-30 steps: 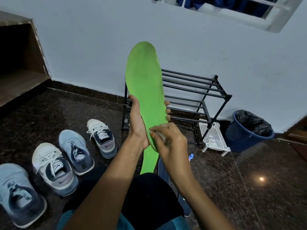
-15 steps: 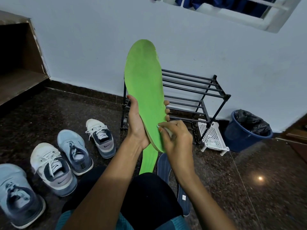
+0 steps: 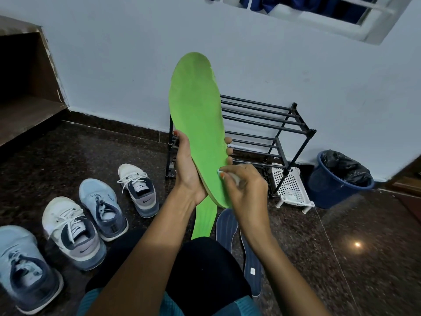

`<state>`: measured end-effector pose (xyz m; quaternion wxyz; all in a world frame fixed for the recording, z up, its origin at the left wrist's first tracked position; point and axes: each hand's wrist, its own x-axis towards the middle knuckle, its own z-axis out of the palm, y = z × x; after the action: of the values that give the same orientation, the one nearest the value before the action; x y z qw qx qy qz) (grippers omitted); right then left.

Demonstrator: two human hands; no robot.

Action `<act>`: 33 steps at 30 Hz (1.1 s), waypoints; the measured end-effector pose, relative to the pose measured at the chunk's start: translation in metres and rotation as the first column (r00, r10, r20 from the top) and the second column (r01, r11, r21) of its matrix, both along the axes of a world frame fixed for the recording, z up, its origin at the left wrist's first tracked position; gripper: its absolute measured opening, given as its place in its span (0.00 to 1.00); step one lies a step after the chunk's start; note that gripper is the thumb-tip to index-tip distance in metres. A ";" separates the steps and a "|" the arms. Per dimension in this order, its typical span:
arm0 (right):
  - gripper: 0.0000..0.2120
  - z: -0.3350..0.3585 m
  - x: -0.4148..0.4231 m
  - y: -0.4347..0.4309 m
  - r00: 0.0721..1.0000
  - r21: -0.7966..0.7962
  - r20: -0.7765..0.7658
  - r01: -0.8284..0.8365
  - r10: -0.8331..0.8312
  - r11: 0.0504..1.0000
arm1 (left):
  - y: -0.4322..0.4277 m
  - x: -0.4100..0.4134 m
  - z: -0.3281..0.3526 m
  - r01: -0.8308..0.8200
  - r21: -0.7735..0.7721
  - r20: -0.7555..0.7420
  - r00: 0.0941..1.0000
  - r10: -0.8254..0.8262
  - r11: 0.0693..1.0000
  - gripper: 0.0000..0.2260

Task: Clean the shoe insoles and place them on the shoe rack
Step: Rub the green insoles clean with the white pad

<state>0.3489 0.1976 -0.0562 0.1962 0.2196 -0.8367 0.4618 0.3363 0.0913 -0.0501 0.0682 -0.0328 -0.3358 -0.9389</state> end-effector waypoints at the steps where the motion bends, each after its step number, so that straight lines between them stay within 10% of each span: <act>1: 0.06 0.000 0.000 -0.001 1.000 0.012 -0.007 0.005 -0.005 1.000 | 0.000 0.000 0.000 -0.003 0.002 0.001 1.000 0.003 1.000 0.40; 16: 0.04 0.007 0.028 0.004 0.962 -0.116 0.194 -0.171 0.191 0.978 | -0.001 0.001 0.005 0.059 0.098 0.003 0.998 -0.059 0.993 0.35; 24: 0.04 -0.002 0.018 -0.005 1.000 -0.027 -0.015 0.004 -0.004 1.000 | 0.003 0.004 0.008 0.139 -0.030 0.088 0.987 -0.136 0.990 0.21; 33: 0.06 -0.003 0.008 0.006 0.978 0.117 -0.189 0.113 -0.090 0.987 | 0.005 0.001 0.003 0.111 -0.007 0.075 0.991 -0.110 0.994 0.27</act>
<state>0.3567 0.2032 -0.0592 0.2810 0.2300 -0.8530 0.3748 0.3376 0.0959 -0.0470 0.0035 -0.0165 -0.3412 -0.9398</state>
